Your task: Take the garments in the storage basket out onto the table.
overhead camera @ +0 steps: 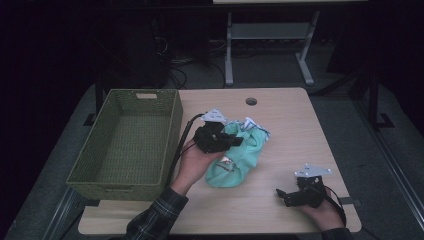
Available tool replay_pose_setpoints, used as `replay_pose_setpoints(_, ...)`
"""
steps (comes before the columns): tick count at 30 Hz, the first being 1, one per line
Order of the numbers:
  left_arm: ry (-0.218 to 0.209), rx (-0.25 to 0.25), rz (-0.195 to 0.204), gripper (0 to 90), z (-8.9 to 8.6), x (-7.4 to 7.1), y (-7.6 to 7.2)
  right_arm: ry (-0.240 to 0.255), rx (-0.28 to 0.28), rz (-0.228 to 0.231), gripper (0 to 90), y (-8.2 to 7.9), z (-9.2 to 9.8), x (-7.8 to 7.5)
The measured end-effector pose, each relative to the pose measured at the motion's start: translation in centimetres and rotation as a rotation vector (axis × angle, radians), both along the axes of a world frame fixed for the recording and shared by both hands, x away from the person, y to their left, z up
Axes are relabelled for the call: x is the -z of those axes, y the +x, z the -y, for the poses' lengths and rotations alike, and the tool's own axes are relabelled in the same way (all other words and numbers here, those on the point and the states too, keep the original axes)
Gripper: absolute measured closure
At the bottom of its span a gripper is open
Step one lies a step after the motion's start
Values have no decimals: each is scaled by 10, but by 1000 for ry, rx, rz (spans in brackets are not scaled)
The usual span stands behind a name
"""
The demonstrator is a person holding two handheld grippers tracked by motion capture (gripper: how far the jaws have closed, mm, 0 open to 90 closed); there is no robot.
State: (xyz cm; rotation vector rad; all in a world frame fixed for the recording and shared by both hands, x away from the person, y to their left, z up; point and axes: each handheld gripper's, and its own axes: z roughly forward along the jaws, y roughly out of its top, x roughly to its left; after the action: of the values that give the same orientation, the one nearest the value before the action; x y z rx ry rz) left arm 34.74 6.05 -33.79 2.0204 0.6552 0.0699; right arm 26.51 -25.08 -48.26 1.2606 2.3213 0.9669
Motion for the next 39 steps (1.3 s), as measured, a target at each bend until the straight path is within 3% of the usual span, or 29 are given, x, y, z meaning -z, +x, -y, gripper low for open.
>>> replay_pose_setpoints(16,47,9,-23,835,17,24,4,0,0,1,0,0,0,0)
replay_pose_setpoints(20,61,8,-44,835,23,34,5,0,0,1,0,0,0,0)
replay_pose_setpoints(32,168,28,-51,834,42,67,9,-1,-1,1,0,0,0,0)
replay_pose_setpoints(39,219,15,-56,834,49,88,12,-2,-2,2,0,0,0,0)
